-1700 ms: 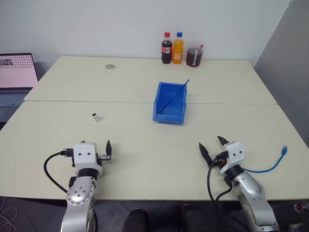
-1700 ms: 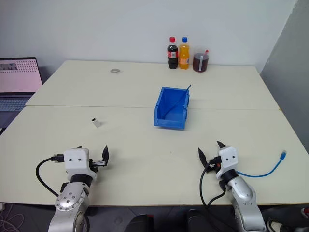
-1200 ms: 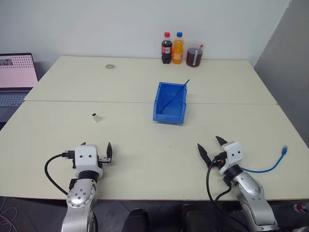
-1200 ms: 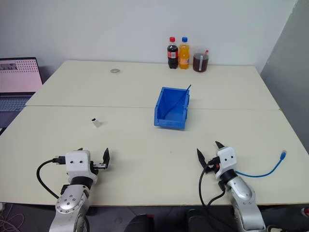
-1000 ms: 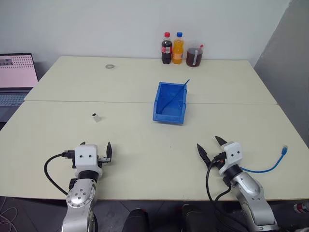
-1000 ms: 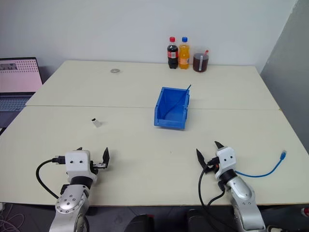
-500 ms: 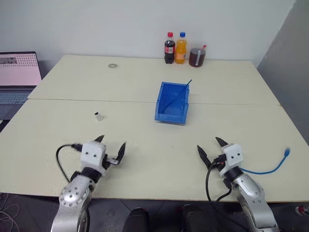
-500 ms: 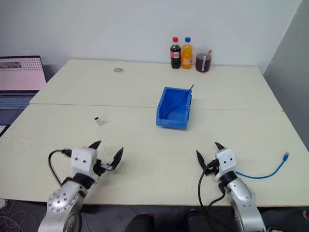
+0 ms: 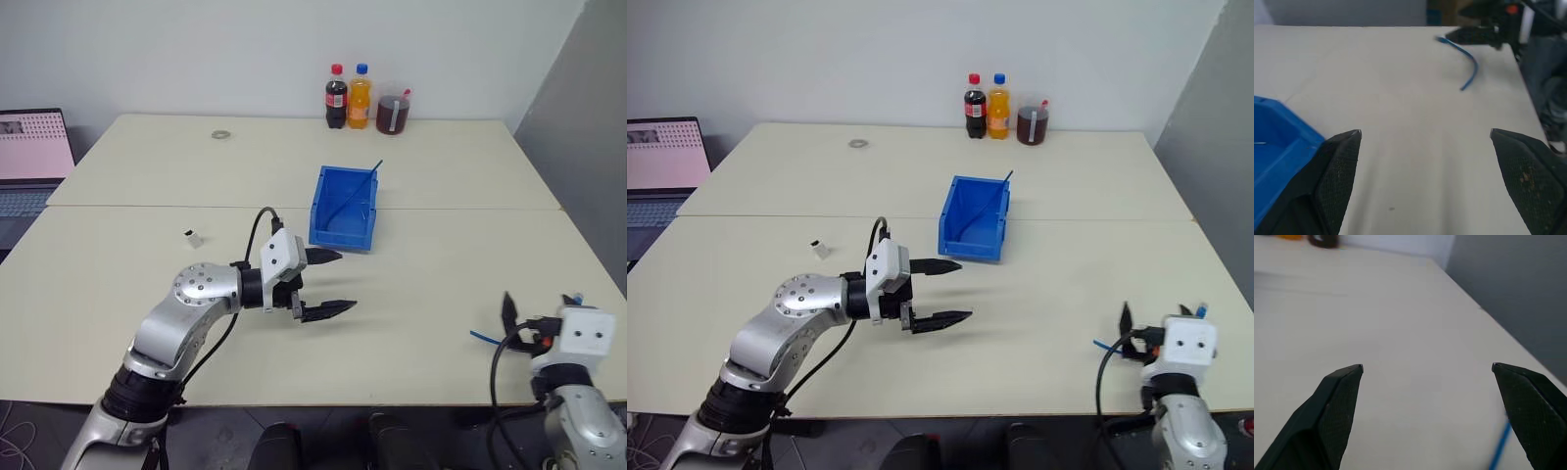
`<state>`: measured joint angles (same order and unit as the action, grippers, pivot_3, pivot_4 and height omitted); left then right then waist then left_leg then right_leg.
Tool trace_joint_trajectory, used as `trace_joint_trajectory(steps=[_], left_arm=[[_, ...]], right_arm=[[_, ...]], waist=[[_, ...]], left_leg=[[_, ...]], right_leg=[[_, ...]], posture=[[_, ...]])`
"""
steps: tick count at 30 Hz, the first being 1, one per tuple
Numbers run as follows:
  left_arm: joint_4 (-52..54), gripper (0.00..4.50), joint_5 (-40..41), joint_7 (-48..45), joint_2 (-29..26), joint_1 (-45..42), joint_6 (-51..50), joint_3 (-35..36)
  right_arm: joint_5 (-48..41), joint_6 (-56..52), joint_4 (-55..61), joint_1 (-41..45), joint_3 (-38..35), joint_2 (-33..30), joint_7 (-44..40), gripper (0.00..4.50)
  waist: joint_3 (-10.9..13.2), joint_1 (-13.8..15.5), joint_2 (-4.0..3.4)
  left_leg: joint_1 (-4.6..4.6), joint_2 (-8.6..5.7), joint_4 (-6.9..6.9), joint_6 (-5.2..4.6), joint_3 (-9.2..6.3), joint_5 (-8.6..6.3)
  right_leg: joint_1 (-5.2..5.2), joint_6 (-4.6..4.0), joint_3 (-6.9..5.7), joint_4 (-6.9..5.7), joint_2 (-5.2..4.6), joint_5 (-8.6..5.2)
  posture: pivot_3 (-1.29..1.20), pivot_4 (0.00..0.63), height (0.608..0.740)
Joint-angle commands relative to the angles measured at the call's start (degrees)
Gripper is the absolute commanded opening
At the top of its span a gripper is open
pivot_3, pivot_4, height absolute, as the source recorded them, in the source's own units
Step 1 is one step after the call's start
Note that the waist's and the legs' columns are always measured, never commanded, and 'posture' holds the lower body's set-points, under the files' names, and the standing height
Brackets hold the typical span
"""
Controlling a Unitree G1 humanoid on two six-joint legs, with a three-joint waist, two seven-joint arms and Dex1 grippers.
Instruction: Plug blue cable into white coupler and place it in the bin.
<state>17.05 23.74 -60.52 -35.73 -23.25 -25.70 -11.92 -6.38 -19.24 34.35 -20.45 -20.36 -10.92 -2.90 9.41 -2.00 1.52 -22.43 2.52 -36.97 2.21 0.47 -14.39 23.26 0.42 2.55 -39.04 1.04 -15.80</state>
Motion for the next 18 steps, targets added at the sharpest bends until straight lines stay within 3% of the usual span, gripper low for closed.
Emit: trace_joint_trajectory(steps=[1, 9, 15, 18], left_arm=[[-0.4, 4.44, -0.4, -6.6, -2.0, -2.2, 0.9, -3.3], [-5.3, 4.44, -2.7, -10.0, -0.4, -5.2, 5.1, -5.3], [-5.9, 4.44, -3.2, -10.6, 0.0, -5.1, 5.9, -5.2], [-6.3, 4.50, -3.4, -10.9, 0.4, -5.7, 5.9, -5.2]], right_arm=[[-2.4, -9.3, 2.4, 3.8, -5.9, -1.9, 2.3, 4.50], [-6.3, -28.2, -4.4, 12.4, -12.6, -5.0, 3.7, 4.50], [-7.8, -35.7, -8.2, 14.6, -14.4, -6.4, 2.9, 4.50], [-8.6, -37.5, -10.1, 15.6, -15.4, -6.8, 2.6, 3.73]], waist=[[0.0, 0.0, -0.06], [0.0, 0.3, -0.09], [0.0, 0.2, -0.12], [0.0, 0.2, -0.11]], left_leg=[[0.00, 0.01, 0.01, 0.00, 0.02, 0.00], [-0.10, -0.04, 0.00, -0.01, 0.01, 0.00], [-0.19, -0.03, 0.01, -0.02, 0.00, -0.01], [-0.18, -0.03, -0.01, -0.03, -0.02, -0.01]], right_leg=[[0.01, -0.02, -0.01, 0.00, 0.03, -0.01], [0.02, -0.04, -0.03, 0.04, 0.12, -0.02], [0.08, -0.07, -0.03, 0.06, 0.13, -0.04], [0.07, -0.06, -0.05, 0.05, 0.13, -0.04]], posture=[[0.00, 0.150, 0.740], [0.00, 0.150, 0.740], [0.00, 0.150, 0.740], [0.00, 0.150, 0.740]])
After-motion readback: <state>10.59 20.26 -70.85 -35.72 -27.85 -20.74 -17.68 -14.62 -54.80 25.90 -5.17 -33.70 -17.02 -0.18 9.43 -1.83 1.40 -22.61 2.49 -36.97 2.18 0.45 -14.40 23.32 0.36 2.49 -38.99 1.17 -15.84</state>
